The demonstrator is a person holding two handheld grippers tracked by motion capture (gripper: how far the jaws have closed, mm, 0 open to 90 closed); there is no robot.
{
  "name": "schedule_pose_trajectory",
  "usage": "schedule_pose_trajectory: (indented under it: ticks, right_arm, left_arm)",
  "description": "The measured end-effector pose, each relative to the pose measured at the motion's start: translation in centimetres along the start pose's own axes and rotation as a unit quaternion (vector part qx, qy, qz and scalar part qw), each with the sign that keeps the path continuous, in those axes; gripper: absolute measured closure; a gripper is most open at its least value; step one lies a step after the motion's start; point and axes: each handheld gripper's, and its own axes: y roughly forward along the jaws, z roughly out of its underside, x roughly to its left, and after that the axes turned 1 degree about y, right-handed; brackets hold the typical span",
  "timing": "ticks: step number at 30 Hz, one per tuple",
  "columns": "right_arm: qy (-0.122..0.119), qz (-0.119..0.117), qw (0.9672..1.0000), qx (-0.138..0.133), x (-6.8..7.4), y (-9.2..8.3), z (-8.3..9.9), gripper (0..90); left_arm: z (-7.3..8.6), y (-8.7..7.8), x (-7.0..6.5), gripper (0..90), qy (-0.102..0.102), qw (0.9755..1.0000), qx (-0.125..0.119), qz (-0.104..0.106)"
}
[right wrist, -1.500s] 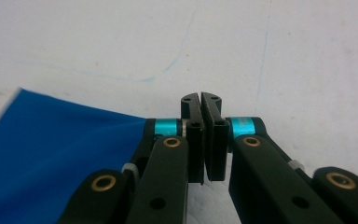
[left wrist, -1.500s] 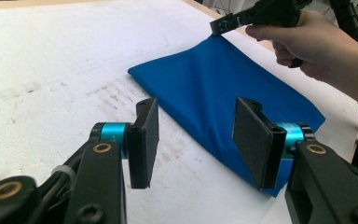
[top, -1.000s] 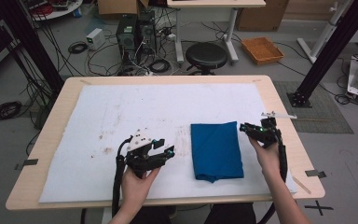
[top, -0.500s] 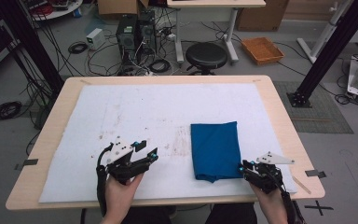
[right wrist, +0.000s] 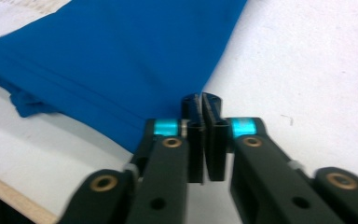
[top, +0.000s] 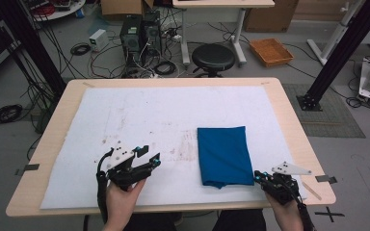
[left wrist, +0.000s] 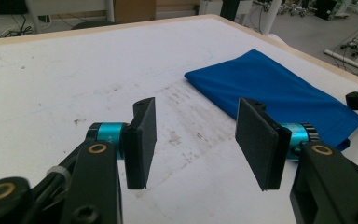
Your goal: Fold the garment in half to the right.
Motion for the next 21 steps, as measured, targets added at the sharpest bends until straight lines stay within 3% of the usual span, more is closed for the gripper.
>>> schedule_pose_trajectory:
  ticks: [2,6,9,12,16,21]
  right_arm:
    - [0.004,0.000,1.0000,-0.008,-0.1,-0.1,-0.1,77.1]
    - [-0.001,-0.003,0.9998,-0.022,0.1,-0.4,-0.6,71.8]
    - [0.000,-0.003,0.9994,-0.034,-0.3,-0.2,-1.4,58.5]
    - [-0.003,-0.012,0.9980,-0.062,-0.8,-0.4,-2.7,55.2]
    - [-0.014,-0.019,0.9943,-0.104,-1.3,-1.0,-4.9,48.3]
    - [-0.014,-0.015,0.9931,-0.116,-2.1,-0.9,-8.1,40.1]
  left_arm:
    - [0.0,-0.1,0.1,46.2,0.000,1.0000,-0.001,0.000]
    - [-0.1,-0.4,0.5,45.1,0.000,0.9999,-0.006,-0.008]
    - [-0.4,-0.5,1.2,42.8,0.003,0.9999,-0.007,-0.013]
    - [-0.8,-0.6,2.1,40.4,0.002,0.9998,-0.011,-0.019]
    - [-1.6,-0.3,3.6,37.1,0.008,0.9999,-0.003,-0.012]
    - [-2.2,-0.1,5.8,37.0,0.008,0.9999,0.009,-0.012]
